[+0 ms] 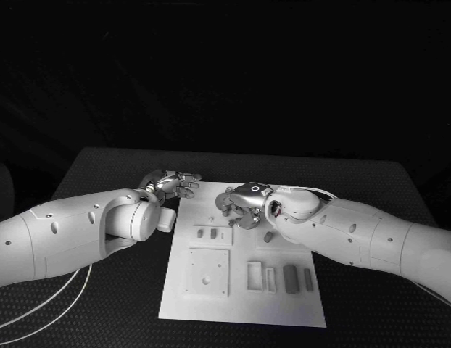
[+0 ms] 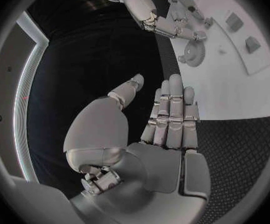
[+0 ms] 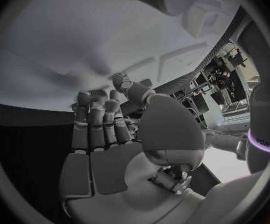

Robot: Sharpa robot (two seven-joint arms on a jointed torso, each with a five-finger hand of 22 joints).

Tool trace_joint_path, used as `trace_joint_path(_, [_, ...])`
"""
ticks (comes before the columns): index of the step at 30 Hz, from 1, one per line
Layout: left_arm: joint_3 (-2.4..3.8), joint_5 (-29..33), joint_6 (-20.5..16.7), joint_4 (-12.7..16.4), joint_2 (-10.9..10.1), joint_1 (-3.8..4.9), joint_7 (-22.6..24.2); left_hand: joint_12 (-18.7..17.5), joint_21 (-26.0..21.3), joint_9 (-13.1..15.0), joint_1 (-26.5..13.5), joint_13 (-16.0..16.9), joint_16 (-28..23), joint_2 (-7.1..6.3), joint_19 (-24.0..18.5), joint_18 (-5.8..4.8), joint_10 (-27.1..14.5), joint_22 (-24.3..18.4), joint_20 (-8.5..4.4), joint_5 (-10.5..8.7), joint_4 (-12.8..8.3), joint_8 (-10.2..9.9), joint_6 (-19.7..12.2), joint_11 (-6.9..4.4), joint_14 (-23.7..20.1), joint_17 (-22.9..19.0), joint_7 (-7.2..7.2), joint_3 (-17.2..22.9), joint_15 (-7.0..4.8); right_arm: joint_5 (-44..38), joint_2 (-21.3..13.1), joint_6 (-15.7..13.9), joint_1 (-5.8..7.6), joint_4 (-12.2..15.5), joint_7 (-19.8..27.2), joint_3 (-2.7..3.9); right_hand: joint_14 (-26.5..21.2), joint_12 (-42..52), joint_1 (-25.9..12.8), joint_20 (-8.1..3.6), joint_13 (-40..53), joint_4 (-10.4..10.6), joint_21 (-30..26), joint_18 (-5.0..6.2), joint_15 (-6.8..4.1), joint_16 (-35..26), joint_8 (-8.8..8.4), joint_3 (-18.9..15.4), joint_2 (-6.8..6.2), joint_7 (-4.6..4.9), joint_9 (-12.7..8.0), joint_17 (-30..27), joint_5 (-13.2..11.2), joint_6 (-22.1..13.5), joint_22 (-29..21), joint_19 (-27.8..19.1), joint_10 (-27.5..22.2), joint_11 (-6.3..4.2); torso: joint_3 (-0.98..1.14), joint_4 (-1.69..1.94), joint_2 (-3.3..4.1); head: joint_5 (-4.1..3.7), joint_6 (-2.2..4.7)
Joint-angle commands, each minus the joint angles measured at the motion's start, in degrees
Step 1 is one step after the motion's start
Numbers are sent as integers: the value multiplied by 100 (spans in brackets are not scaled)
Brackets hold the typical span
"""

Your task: Assemble the parts on the task board

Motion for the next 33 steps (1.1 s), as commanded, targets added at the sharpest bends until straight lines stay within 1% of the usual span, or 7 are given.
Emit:
trace_joint_path(1, [4, 11, 70, 10, 8, 4, 52, 28, -28, -10, 36, -10, -29, 38, -31, -86, -38, 6, -87, -13, -40, -8, -56, 16, -3, 9, 2, -11, 17, 1, 13, 220, -9, 4, 150, -12, -53, 10, 42, 47, -1, -7, 12, 35, 6, 11, 24, 52, -7, -46, 2, -7, -28, 13, 11, -16, -37, -6, 3, 7, 0, -2, -14])
trace_joint_path(4, [4, 11, 73, 9, 9, 4, 52, 29, -29, -11, 36, -11, -30, 38, -31, -86, -38, 6, -87, -13, -41, -8, -56, 16, -3, 10, 2, -11, 17, -4, 8, 266, -12, 2, 167, -28, -63, 13, 56, 48, 0, -12, 17, 35, 10, 15, 45, 85, 2, -45, 9, -8, -28, 39, 19, -27, -50, -7, 4, 10, -2, -2, -21])
trace_joint_path(9, [4, 11, 85, 11, 7, 4, 54, 31, -30, -12, 38, -13, -33, 39, -32, -86, -39, 6, -86, -13, -45, -6, -57, 17, -3, 12, 2, -10, 18, -6, -2, 300, -25, -10, 214, -76, -80, 25, 66, 54, 4, -13, 29, 35, 19, 25, 97, 128, 10, -23, 28, -10, -28, 113, 37, -47, -70, 2, 5, -1, 1, 11, -28])
trace_joint_path(13, [4, 11, 92, 7, 12, 4, 52, 32, -32, -13, 39, -14, -35, 40, -31, -86, -40, 7, -86, -14, -47, -5, -58, 17, -4, 14, 3, -10, 18, -6, 7, 343, -34, -5, 227, -91, -90, 33, 74, 57, 7, -14, 36, 35, 24, 33, 129, 147, 20, -7, 39, -10, -28, 159, 47, -59, -81, 12, 9, -3, -4, 13, -26])
trace_joint_path(20, [4, 11, 92, 0, 18, 3, 48, 34, -34, -15, 38, -16, -39, 41, -31, -86, -42, 7, -85, -16, -50, -4, -61, 18, -5, 17, 4, -11, 19, -66, 11, 302, -43, -35, 194, -101, -108, 57, 87, 64, 14, -16, 55, 35, 34, 54, 237, 172, 40, 47, 83, -13, -29, 338, 71, -79, -103, 53, 5, 6, -1, 11, -30])
trace_joint_path(29, [4, 11, 92, -3, 20, 3, 46, 36, -36, -18, 40, -19, -43, 45, -31, -86, -44, 8, -84, -16, -54, -2, -63, 18, -5, 21, 4, -10, 20, -182, 18, 164, -47, -97, 92, -105, -108, 86, 64, 67, 14, -17, 78, 35, 41, 77, 341, 136, 29, 102, 138, -23, -29, 520, 88, -73, -97, 102, 2, 1, -3, 13, -38])
trace_joint_path(33, [4, 11, 93, -5, 20, 3, 46, 38, -37, -19, 43, -21, -46, 48, -31, -86, -45, 8, -84, -16, -57, -1, -64, 18, -5, 23, 4, -8, 20, -199, 10, 111, -47, -118, 56, -105, -85, 103, -28, 60, 7, -20, 101, 35, 38, 93, 395, -7, -3, 106, 172, -32, -29, 616, 96, -45, -68, 106, 1, 2, -4, 11, -37])
